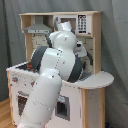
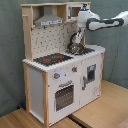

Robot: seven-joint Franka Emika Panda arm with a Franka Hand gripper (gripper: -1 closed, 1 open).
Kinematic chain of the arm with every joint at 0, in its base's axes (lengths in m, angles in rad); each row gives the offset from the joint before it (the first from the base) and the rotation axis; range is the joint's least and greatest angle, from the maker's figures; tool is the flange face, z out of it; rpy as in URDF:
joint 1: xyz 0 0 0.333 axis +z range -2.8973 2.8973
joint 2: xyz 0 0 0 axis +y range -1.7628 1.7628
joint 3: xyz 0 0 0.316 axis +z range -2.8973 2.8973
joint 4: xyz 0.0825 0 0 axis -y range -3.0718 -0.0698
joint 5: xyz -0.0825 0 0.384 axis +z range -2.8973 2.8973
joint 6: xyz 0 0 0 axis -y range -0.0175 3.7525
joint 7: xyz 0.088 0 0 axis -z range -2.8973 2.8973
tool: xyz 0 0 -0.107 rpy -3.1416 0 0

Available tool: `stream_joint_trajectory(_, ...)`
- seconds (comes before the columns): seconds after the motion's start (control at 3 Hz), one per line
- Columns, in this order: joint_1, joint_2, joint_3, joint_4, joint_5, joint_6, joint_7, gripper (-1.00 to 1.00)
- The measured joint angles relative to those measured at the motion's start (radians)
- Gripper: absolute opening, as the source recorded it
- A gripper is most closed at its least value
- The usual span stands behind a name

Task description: Play with the kitchen

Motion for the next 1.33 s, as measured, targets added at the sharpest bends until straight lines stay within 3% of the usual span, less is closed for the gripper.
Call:
stream_joint_trajectory(0.33,0.006,0.0,0.084,0.045,-0.008,-0.034,0.0,-1.0)
stream_joint_trajectory(0.67,0.021,-0.005,0.184,0.052,-0.018,-0.056,0.004,-1.0)
stream_joint_trajectory(1.0,0.092,-0.021,0.211,0.054,-0.046,0.004,-0.035,-1.0)
stream_joint_trajectory(1.33,0.176,-0.021,0.16,0.055,-0.06,0.064,-0.042,-1.0)
